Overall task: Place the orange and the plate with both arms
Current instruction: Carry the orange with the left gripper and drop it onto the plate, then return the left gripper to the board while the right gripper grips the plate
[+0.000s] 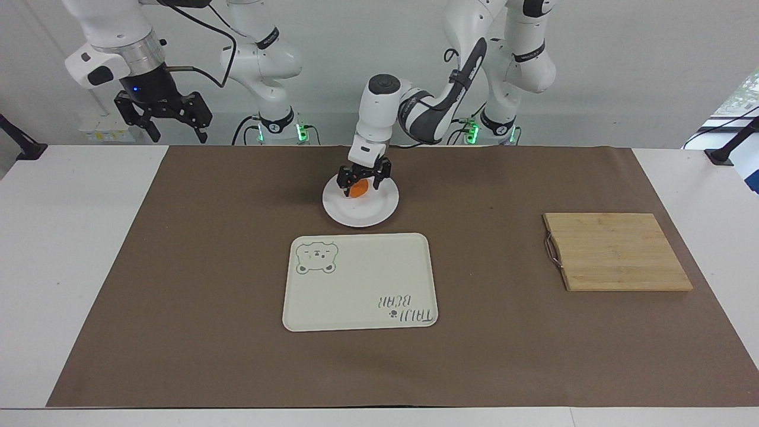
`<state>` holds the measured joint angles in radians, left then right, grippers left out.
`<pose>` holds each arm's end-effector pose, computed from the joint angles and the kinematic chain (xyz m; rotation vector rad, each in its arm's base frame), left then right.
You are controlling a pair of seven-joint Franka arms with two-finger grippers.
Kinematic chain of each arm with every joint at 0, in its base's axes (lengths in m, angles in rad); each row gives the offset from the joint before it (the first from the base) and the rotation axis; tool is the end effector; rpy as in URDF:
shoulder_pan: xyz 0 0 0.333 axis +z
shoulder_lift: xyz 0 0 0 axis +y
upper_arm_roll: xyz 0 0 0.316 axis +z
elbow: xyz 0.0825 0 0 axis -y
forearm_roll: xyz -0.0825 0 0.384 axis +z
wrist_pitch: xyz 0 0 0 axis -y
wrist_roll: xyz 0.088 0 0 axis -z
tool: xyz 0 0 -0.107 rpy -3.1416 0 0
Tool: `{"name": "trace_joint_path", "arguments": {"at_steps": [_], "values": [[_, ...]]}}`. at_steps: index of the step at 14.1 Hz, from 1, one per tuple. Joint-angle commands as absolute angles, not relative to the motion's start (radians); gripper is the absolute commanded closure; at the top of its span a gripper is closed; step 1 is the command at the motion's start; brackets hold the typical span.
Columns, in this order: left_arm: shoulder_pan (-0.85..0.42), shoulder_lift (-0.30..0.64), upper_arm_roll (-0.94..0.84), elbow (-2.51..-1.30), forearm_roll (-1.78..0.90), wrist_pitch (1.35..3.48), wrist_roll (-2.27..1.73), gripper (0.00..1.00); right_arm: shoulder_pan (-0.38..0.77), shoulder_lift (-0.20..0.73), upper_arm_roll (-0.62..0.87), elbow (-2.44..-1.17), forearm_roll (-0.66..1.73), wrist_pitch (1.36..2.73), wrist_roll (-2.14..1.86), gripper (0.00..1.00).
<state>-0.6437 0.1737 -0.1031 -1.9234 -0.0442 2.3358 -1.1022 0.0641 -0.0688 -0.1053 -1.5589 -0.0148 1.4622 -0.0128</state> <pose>0.4563 -0.4198 0.4258 2.8608 0.5589 0.1493 0.5212 -0.0254 0.6575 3.1342 -0.0461 -0.0446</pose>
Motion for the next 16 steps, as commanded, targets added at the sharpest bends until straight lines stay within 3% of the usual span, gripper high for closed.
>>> {"name": "trace_joint_path", "arguments": {"at_steps": [1, 6, 11, 16], "values": [[-0.546, 0.173, -0.115, -1.839, -0.052, 2.206, -0.955, 0.00, 0.067, -0.086, -0.077, -1.572, -0.023, 1.468, -0.032, 0.00], [-0.376, 0.155, -0.118, -1.790, -0.057, 2.080, -0.636, 0.00, 0.049, -0.086, -0.083, -1.624, -0.002, 1.545, -0.026, 0.00], [-0.255, 0.153, -0.107, -1.697, -0.054, 1.976, -0.451, 0.00, 0.012, -0.084, -0.090, -1.725, 0.249, 1.558, -0.035, 0.00], [-0.117, 0.123, -0.106, -1.657, -0.046, 1.882, -0.214, 0.00, 0.031, -0.078, -0.089, -2.000, 0.477, 1.769, -0.169, 0.00]]}}
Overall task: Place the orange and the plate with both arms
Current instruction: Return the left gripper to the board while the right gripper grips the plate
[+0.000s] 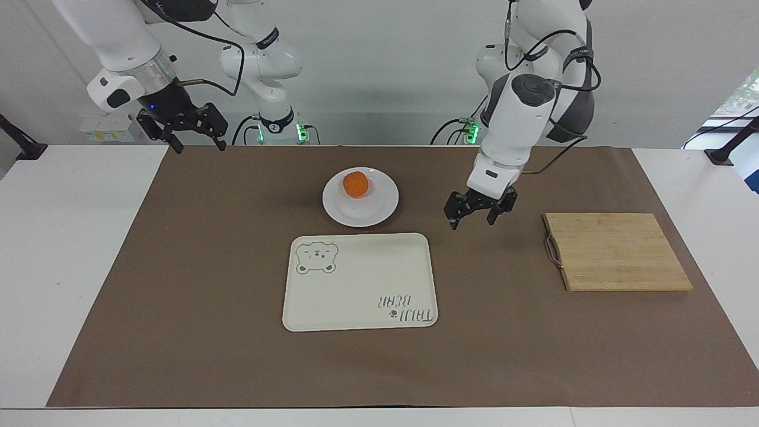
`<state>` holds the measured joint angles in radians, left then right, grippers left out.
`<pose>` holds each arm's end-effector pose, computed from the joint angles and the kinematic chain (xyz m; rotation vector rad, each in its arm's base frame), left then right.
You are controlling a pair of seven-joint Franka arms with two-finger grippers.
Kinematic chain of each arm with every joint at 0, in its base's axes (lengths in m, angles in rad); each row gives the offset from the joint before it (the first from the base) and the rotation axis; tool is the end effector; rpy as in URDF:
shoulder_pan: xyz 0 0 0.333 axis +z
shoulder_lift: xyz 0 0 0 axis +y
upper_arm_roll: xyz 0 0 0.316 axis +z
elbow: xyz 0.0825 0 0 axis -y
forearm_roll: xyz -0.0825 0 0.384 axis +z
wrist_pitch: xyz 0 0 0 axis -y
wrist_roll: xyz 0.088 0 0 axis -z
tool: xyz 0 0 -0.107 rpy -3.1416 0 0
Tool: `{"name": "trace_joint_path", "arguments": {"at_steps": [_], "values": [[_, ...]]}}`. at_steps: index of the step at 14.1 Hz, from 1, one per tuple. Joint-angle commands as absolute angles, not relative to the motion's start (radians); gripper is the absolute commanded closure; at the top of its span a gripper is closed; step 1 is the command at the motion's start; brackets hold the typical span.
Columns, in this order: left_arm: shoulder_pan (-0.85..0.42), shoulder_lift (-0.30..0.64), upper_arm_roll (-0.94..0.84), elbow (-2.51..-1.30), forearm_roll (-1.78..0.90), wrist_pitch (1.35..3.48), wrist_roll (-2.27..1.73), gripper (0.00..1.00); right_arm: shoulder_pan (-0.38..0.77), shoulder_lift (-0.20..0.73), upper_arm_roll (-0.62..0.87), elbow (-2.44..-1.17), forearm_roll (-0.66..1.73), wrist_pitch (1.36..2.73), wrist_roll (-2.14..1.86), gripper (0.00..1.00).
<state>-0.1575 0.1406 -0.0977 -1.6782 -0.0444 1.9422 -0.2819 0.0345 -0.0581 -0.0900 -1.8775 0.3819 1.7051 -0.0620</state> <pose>0.5989 -0.1560 0.5252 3.0500 0.0641 0.1599 0.5345 0.0045 0.5290 -2.7511 0.0919 0.1267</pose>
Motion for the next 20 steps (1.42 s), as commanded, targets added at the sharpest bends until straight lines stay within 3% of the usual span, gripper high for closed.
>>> {"name": "trace_joint_path", "arguments": {"at_steps": [1, 9, 15, 20], "values": [[-0.098, 0.115, -0.106, -1.649, -0.045, 1.864, -0.184, 0.00, 0.031, -0.078, -0.089, -2.046, 0.517, 1.775, -0.234, 0.00], [0.003, -0.061, -0.101, -1.677, -0.046, 1.652, -0.089, 0.00, 0.032, -0.077, -0.087, -2.351, 0.768, 1.924, -0.567, 0.00], [0.003, -0.005, -0.100, -1.572, 0.011, 1.531, -0.077, 0.00, 0.067, -0.032, -0.087, -2.491, 0.960, 1.977, -0.805, 0.00], [0.003, 0.049, -0.100, -1.537, 0.002, 1.554, -0.078, 0.00, 0.084, -0.008, -0.087, -2.555, 1.070, 1.999, -0.871, 0.00]]}}
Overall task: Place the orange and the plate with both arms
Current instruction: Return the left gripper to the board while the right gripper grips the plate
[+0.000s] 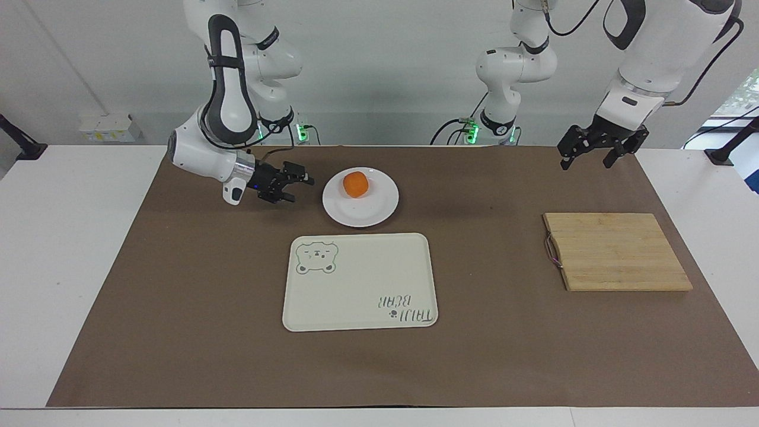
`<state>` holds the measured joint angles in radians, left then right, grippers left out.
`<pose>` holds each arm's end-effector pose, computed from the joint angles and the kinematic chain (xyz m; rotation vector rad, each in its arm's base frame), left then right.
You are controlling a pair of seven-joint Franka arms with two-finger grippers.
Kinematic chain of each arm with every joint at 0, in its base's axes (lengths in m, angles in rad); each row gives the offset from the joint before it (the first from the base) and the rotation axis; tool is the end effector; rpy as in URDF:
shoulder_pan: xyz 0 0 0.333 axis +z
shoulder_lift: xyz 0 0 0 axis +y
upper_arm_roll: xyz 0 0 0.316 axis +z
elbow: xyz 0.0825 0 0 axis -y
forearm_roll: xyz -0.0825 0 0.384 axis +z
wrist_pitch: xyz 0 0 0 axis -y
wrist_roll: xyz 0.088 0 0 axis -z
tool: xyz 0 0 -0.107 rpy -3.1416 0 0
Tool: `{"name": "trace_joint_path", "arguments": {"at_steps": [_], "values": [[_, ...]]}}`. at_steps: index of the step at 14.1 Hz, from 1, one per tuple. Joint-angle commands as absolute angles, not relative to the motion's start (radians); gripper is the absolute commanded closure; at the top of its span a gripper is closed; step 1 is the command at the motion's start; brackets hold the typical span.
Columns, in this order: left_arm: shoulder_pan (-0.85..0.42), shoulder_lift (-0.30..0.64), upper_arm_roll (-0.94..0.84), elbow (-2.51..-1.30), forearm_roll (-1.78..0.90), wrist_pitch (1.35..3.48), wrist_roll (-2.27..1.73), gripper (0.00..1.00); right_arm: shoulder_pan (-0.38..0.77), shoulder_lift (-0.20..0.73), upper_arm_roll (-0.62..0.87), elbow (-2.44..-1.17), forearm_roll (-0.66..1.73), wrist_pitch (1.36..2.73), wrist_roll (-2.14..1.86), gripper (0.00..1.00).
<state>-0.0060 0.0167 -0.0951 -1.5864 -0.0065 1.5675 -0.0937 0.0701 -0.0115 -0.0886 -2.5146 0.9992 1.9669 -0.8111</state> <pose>0.5555 -0.0566 0.6076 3.1365 -0.0115 -0.0567 0.4198 0.0468 0.2716 -2.2225 -0.1350 0.1510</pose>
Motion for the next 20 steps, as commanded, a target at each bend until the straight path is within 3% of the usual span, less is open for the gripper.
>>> {"name": "trace_joint_path", "arguments": {"at_steps": [1, 6, 20], "values": [[0.000, 0.041, -0.100, -1.552, 0.003, 1.583, -0.080, 0.00, 0.093, -0.006, -0.087, -2.572, 1.086, 2.005, -0.880, 0.00], [0.002, 0.034, -0.100, -1.585, 0.003, 1.615, -0.090, 0.00, 0.107, -0.031, -0.087, -2.632, 1.146, 2.000, -0.879, 0.00], [0.020, 0.035, -0.101, -1.578, 0.003, 1.608, -0.084, 0.00, 0.175, -0.035, -0.087, -2.638, 1.216, 2.026, -0.834, 0.00]]}}
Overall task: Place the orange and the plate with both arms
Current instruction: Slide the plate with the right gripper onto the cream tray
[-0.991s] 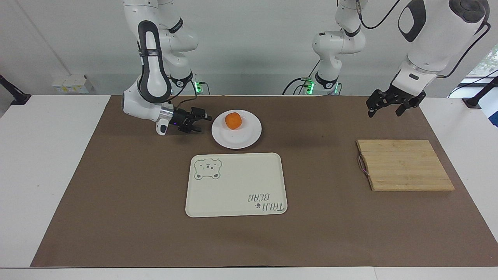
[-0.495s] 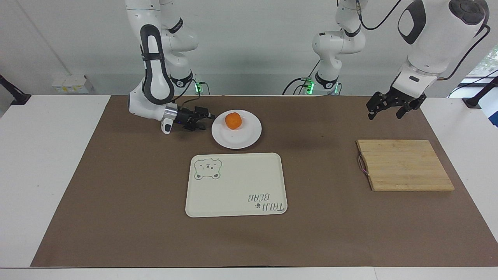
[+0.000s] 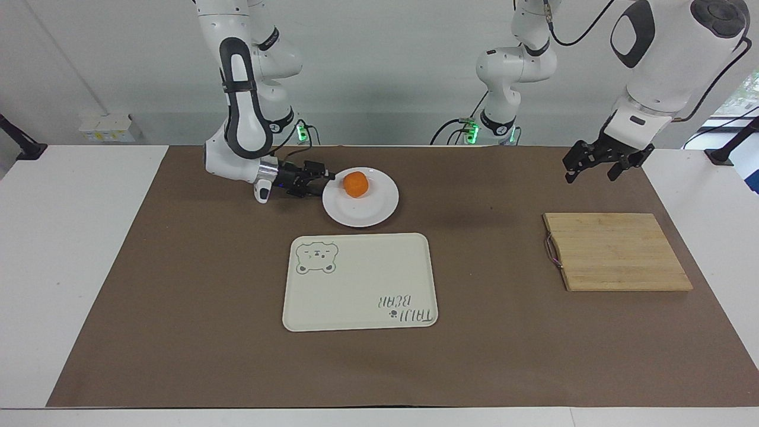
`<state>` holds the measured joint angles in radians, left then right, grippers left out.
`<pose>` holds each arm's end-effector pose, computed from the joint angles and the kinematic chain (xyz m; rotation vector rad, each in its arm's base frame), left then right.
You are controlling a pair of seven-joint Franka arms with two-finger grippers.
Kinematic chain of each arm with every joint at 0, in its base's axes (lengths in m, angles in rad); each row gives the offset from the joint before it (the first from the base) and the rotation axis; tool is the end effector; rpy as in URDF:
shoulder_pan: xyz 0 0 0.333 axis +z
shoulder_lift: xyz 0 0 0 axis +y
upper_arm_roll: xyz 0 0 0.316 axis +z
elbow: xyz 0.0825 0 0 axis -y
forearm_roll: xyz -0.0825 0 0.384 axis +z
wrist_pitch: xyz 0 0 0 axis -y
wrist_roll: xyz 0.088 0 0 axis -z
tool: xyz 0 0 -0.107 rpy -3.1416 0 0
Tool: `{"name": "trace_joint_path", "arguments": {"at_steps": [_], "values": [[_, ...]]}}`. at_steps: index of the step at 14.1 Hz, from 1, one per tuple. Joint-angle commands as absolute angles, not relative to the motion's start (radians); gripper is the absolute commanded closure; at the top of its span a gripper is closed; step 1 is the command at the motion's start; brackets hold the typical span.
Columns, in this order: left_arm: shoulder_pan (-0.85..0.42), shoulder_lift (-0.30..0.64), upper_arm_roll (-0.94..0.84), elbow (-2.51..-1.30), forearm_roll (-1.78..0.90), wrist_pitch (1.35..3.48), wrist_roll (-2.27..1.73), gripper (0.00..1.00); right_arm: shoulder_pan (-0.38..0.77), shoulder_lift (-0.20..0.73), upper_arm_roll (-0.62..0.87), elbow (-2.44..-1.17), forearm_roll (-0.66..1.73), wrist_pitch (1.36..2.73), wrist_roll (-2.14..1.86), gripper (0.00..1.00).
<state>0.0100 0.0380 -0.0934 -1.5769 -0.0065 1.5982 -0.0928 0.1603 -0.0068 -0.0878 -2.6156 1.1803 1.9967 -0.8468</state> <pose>0.5659 -0.0470 0.6028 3.1329 0.0151 -0.0272 0.3845 0.0846 0.2418 -2.1362 -0.0444 0.1845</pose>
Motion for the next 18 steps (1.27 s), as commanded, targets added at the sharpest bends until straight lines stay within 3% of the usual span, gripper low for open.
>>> {"name": "trace_joint_path", "arguments": {"at_steps": [1, 2, 3, 4, 5, 9, 15, 18], "values": [[0.020, 0.035, -0.101, -1.578, 0.003, 1.608, -0.084, 0.00, 0.176, -0.035, -0.087, -2.638, 1.216, 2.026, -0.834, 0.01], [0.020, 0.035, -0.101, -1.578, 0.003, 1.608, -0.084, 0.00, 0.176, -0.034, -0.087, -2.638, 1.216, 2.026, -0.834, 0.19], [0.021, 0.035, -0.101, -1.578, 0.003, 1.608, -0.084, 0.00, 0.176, -0.034, -0.087, -2.638, 1.216, 2.026, -0.825, 0.48], [0.021, 0.035, -0.101, -1.578, 0.003, 1.608, -0.084, 0.00, 0.176, -0.034, -0.087, -2.638, 1.216, 2.026, -0.801, 0.69], [0.021, 0.035, -0.101, -1.578, 0.003, 1.608, -0.084, 0.00, 0.176, -0.034, -0.087, -2.638, 1.216, 2.026, -0.790, 0.81], [0.020, 0.035, -0.101, -1.578, 0.003, 1.608, -0.084, 0.00, 0.176, -0.034, -0.087, -2.637, 1.216, 2.028, -0.779, 1.00], [0.020, 0.035, -0.101, -1.578, 0.003, 1.608, -0.084, 0.00, 0.175, -0.020, -0.087, -2.619, 1.216, 2.023, -0.779, 1.00], [0.021, 0.035, -0.101, -1.578, 0.003, 1.608, -0.084, 0.00, 0.134, -0.009, -0.089, -2.585, 1.221, 1.959, -0.773, 1.00]]}}
